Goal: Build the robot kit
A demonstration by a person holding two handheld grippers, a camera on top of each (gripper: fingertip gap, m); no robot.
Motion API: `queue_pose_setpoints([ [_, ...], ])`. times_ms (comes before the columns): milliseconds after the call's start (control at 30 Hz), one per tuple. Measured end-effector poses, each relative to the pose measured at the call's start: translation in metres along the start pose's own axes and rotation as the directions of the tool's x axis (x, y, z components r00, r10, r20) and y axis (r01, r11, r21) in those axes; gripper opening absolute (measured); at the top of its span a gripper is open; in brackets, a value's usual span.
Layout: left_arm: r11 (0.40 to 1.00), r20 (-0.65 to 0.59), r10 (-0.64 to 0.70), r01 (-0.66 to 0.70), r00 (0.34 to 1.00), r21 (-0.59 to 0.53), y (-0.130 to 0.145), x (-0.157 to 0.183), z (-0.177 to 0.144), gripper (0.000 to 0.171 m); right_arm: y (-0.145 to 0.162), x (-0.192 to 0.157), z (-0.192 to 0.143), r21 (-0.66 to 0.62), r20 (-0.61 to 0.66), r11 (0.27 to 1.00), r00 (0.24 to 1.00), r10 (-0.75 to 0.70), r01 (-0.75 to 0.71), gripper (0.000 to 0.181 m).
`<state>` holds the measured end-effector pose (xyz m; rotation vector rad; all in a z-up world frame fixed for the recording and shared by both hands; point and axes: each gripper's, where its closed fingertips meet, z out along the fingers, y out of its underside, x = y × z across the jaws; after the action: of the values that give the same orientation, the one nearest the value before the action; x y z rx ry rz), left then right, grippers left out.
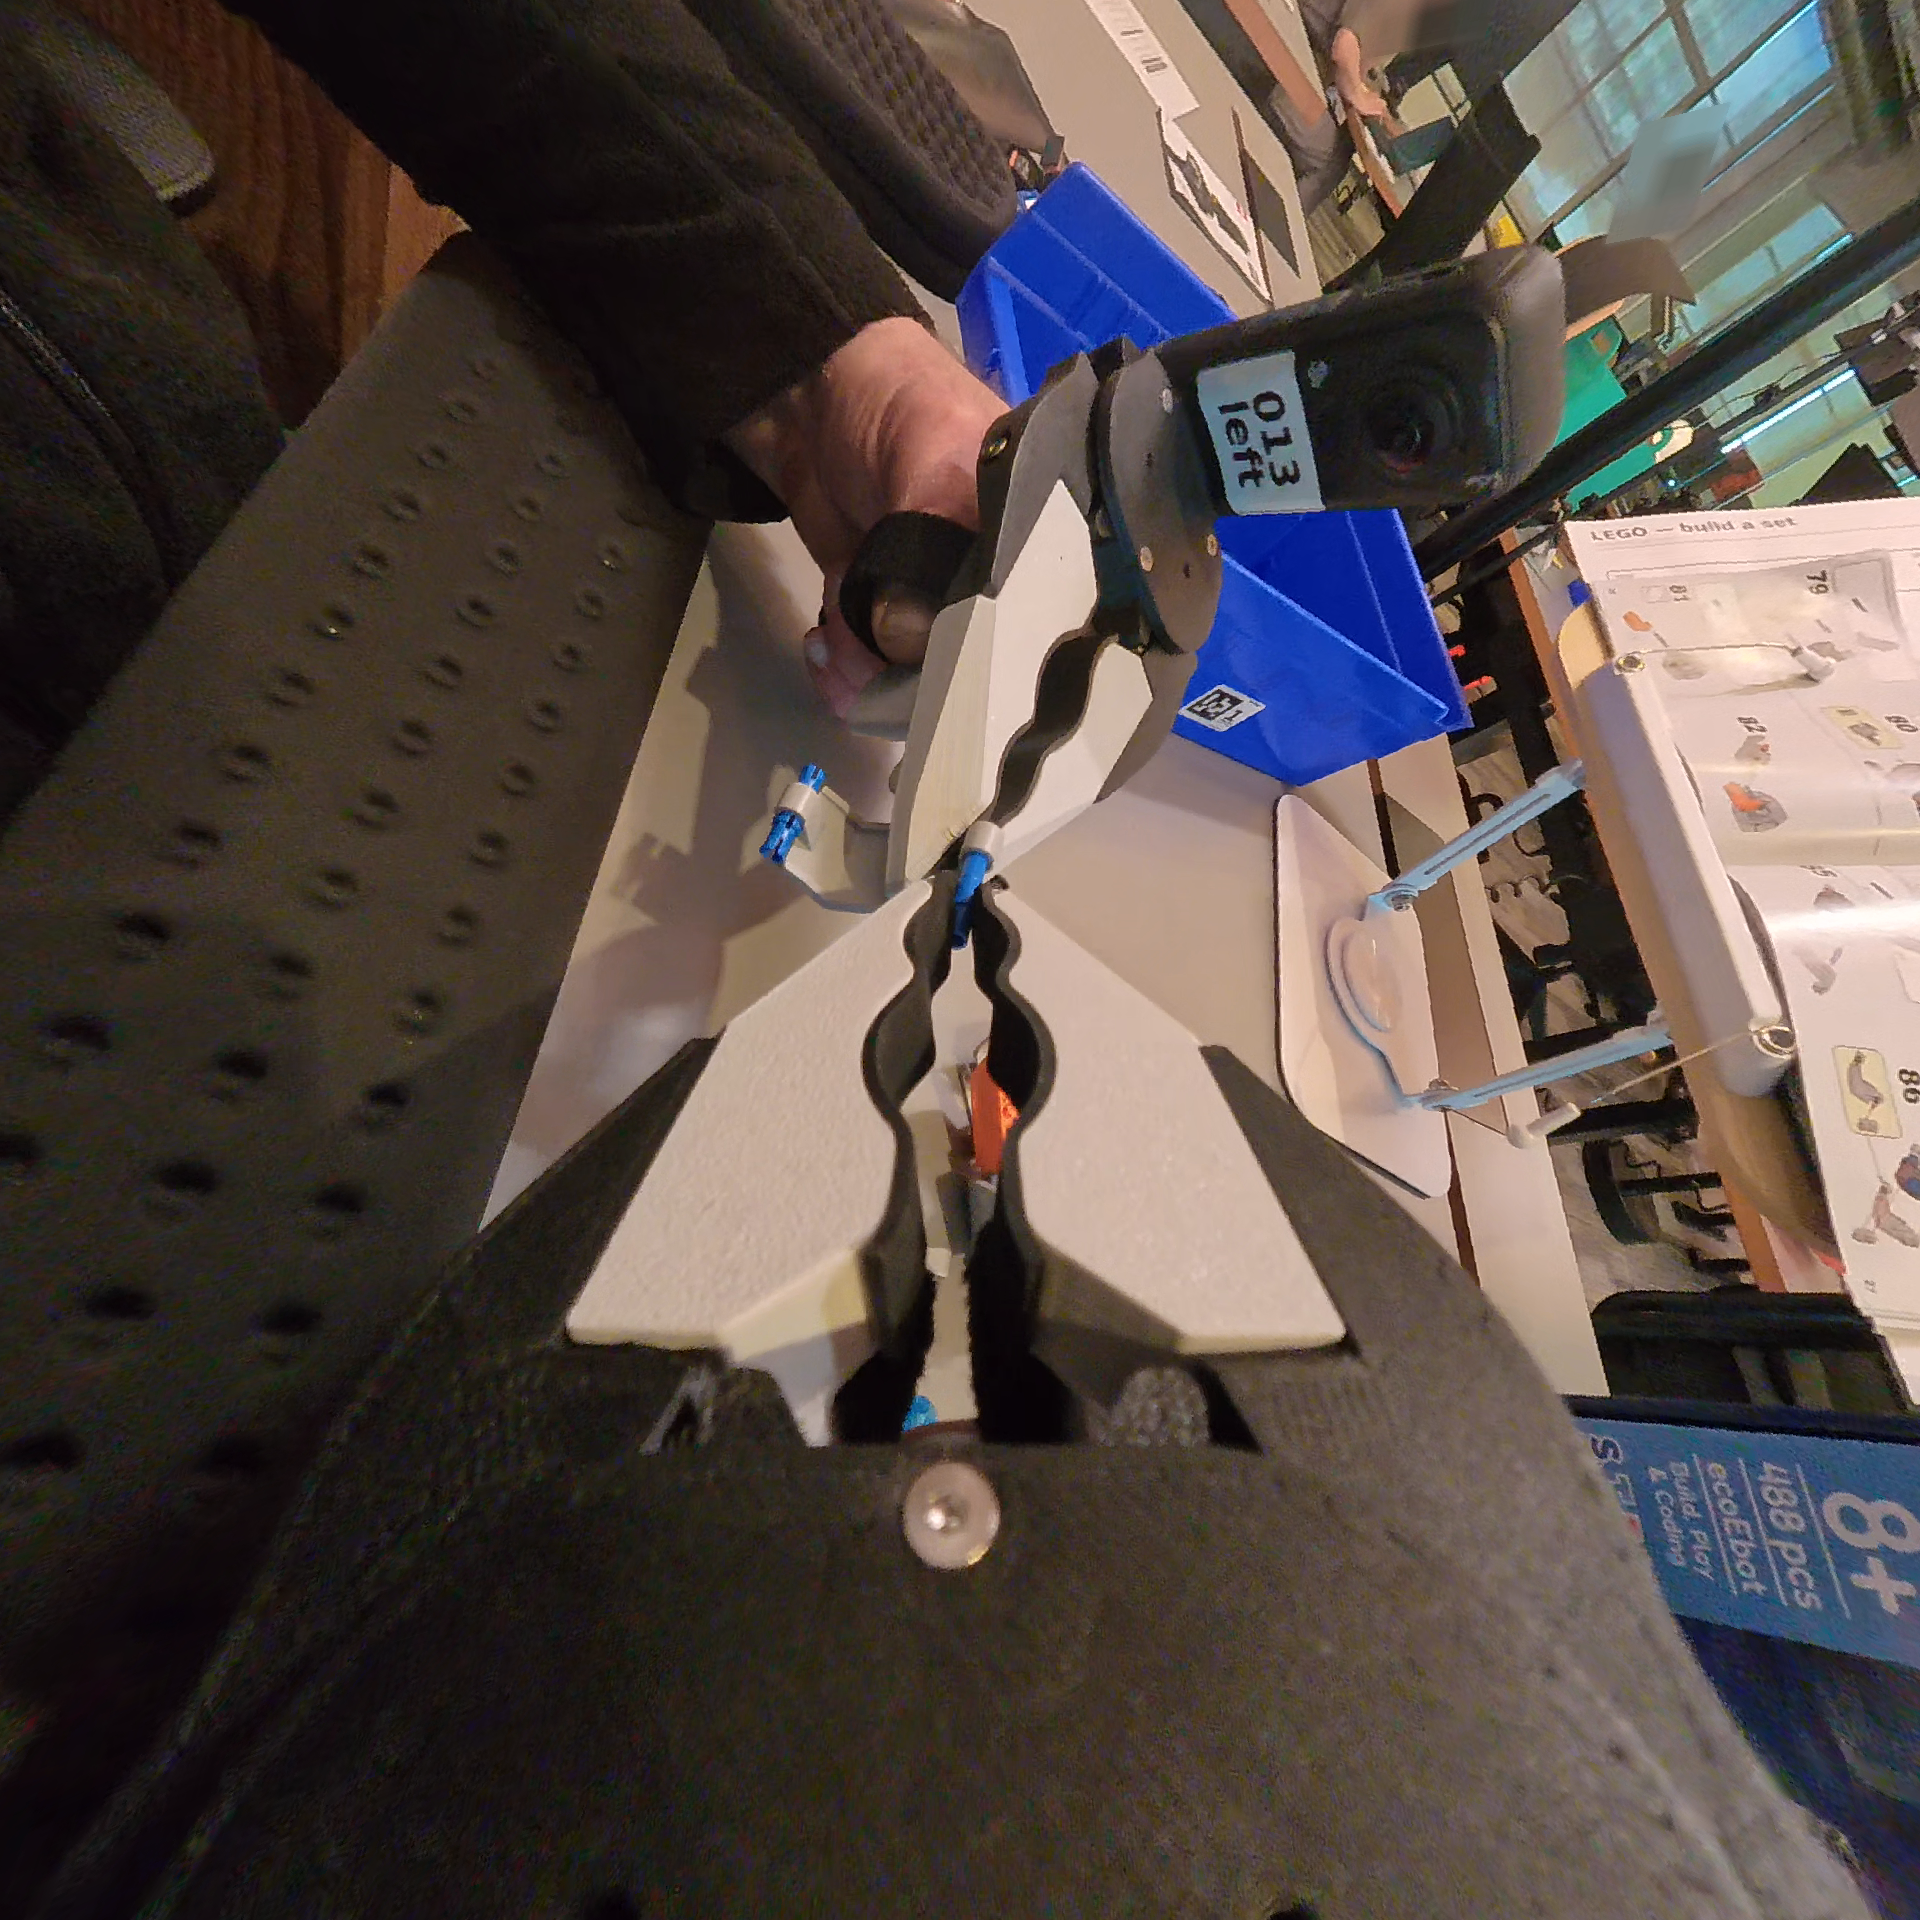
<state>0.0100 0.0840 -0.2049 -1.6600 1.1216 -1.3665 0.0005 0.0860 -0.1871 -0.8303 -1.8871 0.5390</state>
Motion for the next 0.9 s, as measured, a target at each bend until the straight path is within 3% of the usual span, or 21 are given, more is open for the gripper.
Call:
queue_pose_setpoints([
  [367,0.999,0.002,0.021,-0.021,1.000,-0.039,0.006,0.001,0.003,0.000,0.002,-0.005,0.000,-0.004,0.038,1.000,0.999,-0.003,0.003,0.000],
  [900,0.988,0.203,0.153,-0.153,0.967,-0.013,-0.007,-0.015,-0.005,0.000,0.006,0.012,0.003,0.031,-0.035,0.993,0.993,0.116,-0.115,0.000],
])
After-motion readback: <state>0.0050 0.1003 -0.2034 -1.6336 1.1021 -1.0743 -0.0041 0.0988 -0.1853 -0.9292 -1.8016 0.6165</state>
